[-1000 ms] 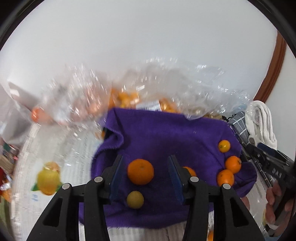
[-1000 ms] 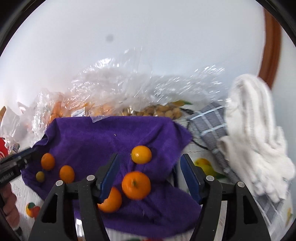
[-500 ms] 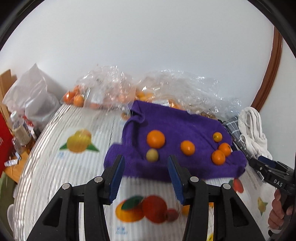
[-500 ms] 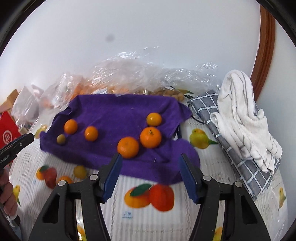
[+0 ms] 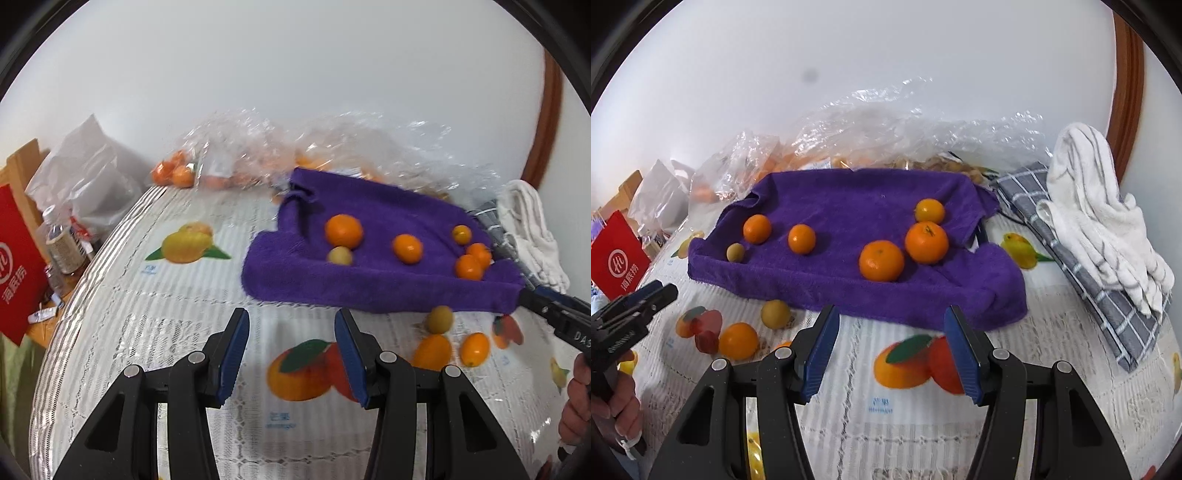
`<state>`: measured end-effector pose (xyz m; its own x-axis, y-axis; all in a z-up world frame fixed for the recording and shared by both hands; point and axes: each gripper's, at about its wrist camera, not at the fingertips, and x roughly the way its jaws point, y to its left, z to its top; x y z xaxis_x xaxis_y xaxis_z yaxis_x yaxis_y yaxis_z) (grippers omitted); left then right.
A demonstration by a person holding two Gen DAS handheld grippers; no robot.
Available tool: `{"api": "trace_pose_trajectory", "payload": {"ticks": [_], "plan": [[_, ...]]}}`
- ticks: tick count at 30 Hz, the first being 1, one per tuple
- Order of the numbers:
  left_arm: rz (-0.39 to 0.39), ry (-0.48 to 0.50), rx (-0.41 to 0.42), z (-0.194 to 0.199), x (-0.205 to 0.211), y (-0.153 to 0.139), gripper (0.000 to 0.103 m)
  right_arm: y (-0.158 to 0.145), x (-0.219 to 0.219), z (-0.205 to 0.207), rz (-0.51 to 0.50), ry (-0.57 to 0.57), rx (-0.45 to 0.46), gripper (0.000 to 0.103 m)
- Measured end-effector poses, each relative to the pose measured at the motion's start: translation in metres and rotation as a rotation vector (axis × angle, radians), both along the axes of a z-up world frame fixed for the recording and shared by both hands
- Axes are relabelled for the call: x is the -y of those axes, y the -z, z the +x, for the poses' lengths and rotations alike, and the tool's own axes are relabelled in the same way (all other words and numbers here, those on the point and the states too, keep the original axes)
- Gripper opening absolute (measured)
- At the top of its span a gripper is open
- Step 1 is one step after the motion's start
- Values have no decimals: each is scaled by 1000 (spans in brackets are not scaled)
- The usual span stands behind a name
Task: Organize fruits
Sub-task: 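Grasp an orange with the right tool while the left tool grasps a small red fruit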
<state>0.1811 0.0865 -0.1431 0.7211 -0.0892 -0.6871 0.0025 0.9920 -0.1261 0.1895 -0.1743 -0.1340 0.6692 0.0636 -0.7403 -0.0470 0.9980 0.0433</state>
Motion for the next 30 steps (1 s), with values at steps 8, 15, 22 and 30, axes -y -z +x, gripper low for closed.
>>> {"api": "trace_pose_trajectory", "payload": {"ticks": [8,15,22,30], "plan": [[-28,-16,-13,2,-3,8,46,32,6,2,116,-36,-18,50],[-85,-7,-17,2,-6,8,46,26,-15,-6,153,-128,-21,50],[-124,-10,-16,2,-10,6,46,43,-42,-7,171,-185,-80,50],[-105,19,-9,1,-2,6,46,48,-65,-13,113,-271,-77,33]]}}
